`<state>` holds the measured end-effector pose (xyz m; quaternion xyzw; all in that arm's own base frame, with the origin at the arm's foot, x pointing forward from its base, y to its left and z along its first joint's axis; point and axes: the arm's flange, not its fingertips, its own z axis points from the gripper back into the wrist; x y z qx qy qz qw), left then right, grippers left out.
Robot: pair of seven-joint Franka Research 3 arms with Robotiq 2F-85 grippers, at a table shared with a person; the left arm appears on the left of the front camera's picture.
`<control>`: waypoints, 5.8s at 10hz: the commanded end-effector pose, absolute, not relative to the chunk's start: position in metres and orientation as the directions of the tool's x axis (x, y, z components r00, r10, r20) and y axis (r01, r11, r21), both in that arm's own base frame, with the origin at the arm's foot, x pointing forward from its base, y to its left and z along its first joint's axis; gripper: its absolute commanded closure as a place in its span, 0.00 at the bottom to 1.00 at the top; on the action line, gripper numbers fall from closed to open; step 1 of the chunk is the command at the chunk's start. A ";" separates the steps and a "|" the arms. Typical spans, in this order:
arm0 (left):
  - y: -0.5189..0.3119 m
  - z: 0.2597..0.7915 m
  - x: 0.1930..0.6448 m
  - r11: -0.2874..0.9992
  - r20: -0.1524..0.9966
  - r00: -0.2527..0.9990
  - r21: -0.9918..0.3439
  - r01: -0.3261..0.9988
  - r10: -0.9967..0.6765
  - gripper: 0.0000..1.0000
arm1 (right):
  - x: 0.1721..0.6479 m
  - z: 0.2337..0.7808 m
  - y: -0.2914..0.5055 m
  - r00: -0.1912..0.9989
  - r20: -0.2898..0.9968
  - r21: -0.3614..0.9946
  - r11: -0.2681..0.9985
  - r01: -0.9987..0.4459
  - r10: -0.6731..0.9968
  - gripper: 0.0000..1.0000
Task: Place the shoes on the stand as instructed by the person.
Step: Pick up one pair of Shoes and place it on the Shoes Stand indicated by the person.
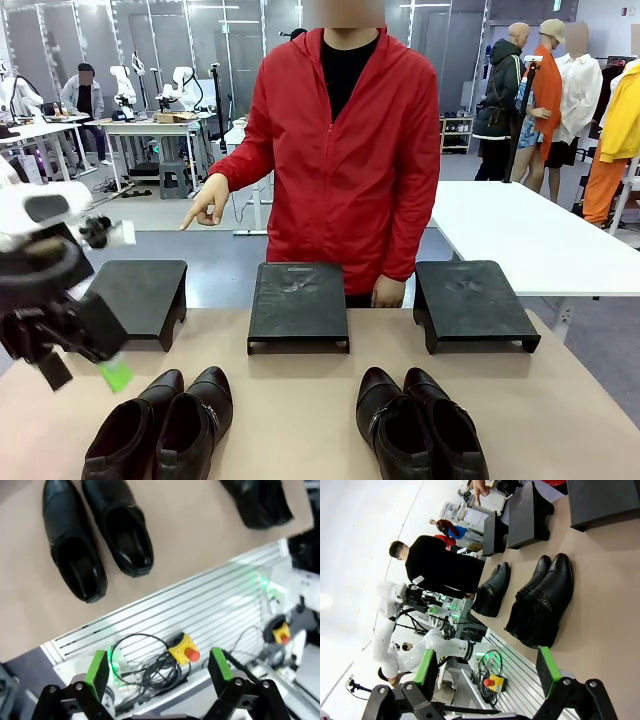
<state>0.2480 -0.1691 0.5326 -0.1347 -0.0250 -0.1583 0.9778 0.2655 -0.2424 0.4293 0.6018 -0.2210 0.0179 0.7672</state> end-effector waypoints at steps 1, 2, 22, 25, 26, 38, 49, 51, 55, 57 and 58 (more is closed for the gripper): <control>-0.177 0.504 0.257 0.959 0.098 0.980 -0.212 0.188 -0.171 0.00 | 0.266 0.430 -0.244 0.895 0.374 0.913 0.267 -0.310 -0.242 0.00; -0.179 0.488 0.260 0.970 0.099 0.986 -0.189 0.152 -0.135 0.00 | 0.266 0.430 -0.244 0.895 0.374 0.913 0.267 -0.310 -0.242 0.00; -0.175 0.334 0.301 0.998 0.056 0.998 -0.056 -0.017 0.021 0.00 | 0.266 0.430 -0.244 0.895 0.374 0.913 0.267 -0.310 -0.242 0.00; -0.176 0.335 0.301 0.999 0.025 0.999 -0.027 -0.035 0.036 0.41 | 0.266 0.430 -0.244 0.895 0.374 0.913 0.267 -0.310 -0.242 0.00; -0.179 0.334 0.302 0.999 0.036 0.999 0.015 -0.032 0.032 0.71 | 0.266 0.430 -0.244 0.895 0.374 0.913 0.267 -0.310 -0.242 0.00; -0.170 0.447 0.276 1.000 0.220 0.976 -0.004 -0.003 0.003 1.00 | 0.266 0.430 -0.244 0.895 0.374 0.913 0.267 -0.310 -0.242 0.00; -0.162 0.499 0.277 1.000 0.248 0.969 -0.022 0.000 0.006 0.93 | 0.266 0.430 -0.244 0.895 0.374 0.913 0.267 -0.310 -0.242 0.00; -0.139 0.512 0.306 0.999 0.243 0.970 0.014 -0.033 0.029 0.93 | 0.266 0.430 -0.244 0.895 0.374 0.913 0.267 -0.310 -0.242 0.00; -0.071 0.537 0.400 0.993 0.345 0.932 0.004 -0.122 0.113 0.93 | 0.266 0.430 -0.244 0.895 0.374 0.913 0.267 -0.310 -0.242 0.00; -0.050 0.537 0.441 0.997 0.360 0.930 -0.009 -0.076 0.074 0.93 | 0.266 0.430 -0.244 0.895 0.374 0.913 0.267 -0.310 -0.242 0.00; -0.049 0.534 0.461 0.998 0.406 0.913 0.038 -0.056 0.036 0.93 | 0.266 0.430 -0.244 0.895 0.374 0.913 0.267 -0.310 -0.242 0.00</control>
